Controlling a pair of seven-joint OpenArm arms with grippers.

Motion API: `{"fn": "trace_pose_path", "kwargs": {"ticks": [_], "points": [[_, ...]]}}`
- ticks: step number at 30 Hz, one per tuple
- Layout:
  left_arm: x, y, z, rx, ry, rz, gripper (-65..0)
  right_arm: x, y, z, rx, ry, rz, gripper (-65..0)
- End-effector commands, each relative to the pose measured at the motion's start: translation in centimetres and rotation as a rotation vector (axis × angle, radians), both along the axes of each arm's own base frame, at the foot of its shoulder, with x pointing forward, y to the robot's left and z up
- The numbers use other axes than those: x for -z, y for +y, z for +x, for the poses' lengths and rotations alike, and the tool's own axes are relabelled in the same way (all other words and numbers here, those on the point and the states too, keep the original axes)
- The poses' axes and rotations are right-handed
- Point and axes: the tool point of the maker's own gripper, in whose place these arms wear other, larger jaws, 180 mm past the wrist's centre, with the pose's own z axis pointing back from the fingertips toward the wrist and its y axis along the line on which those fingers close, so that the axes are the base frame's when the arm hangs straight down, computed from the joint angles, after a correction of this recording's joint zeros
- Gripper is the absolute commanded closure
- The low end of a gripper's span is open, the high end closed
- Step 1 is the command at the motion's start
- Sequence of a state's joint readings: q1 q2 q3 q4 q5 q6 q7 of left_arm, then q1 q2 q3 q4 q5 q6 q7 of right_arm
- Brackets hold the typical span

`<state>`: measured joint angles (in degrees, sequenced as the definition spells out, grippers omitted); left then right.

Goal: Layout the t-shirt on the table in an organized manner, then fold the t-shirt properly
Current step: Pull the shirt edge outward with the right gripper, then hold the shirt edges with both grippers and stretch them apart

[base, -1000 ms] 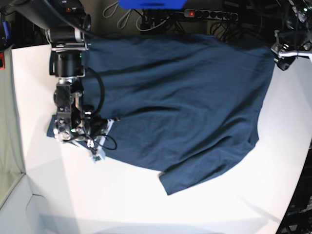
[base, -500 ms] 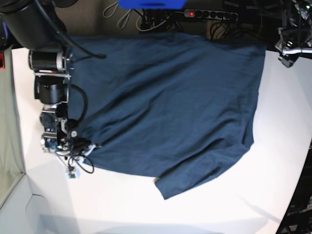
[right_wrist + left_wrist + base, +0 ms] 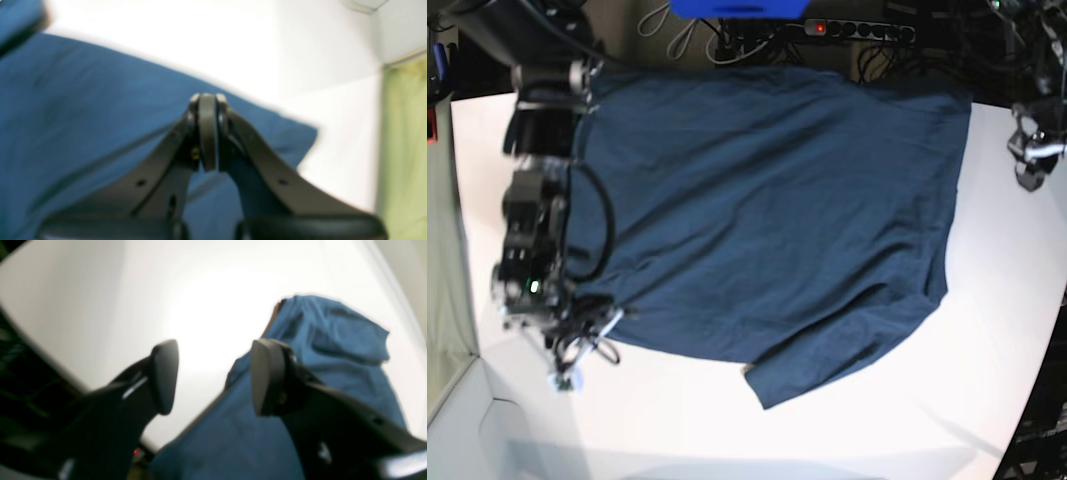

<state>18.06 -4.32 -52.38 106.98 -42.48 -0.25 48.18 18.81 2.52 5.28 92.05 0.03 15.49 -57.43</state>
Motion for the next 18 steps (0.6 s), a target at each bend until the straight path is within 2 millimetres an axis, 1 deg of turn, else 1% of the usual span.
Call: {"fn": "trace_pose_path", "kwargs": {"ticks": [1, 3, 5, 7, 10, 11, 13, 18], "points": [[-0.8, 0.8, 0.9, -0.011, -0.032, 0.020, -33.3, -1.6, 0.1, 0.0, -0.003, -0.062, 0.001, 0.0], [-0.2, 0.6, 2.5, -0.013, -0.043, -0.009, -33.3, -0.4, 0.9, -1.7, -0.008, -0.044, 0.016, 0.0], [1.2, -0.4, 4.3, 0.017, -0.023, -0.037, -33.3, 1.0, 1.5, -3.3, -0.010, -0.013, 0.028, 0.0], [2.4, -1.2, 5.7, 0.048, 0.006, -0.043, -33.3, 2.3, 1.5, -4.6, -0.009, 0.023, 0.029, 0.0], [4.4, -3.4, 7.8, 0.113, 0.054, -0.063, -33.3, 3.7, 1.4, -5.8, -0.009, 0.060, 0.028, 0.0], [5.1, -4.1, 8.2, 0.135, 0.071, -0.066, -33.3, 3.9, 1.4, -6.0, -0.008, 0.066, 0.026, 0.0], [5.7, -5.1, 8.7, 0.161, 0.091, -0.064, -33.3, 4.1, 0.8, -6.4, -0.004, 0.072, 0.012, 0.0], [6.3, -5.1, 8.3, 0.153, 0.114, -0.064, -33.3, 4.2, -0.5, -6.7, 0.001, 0.080, -0.023, 0.0]]}}
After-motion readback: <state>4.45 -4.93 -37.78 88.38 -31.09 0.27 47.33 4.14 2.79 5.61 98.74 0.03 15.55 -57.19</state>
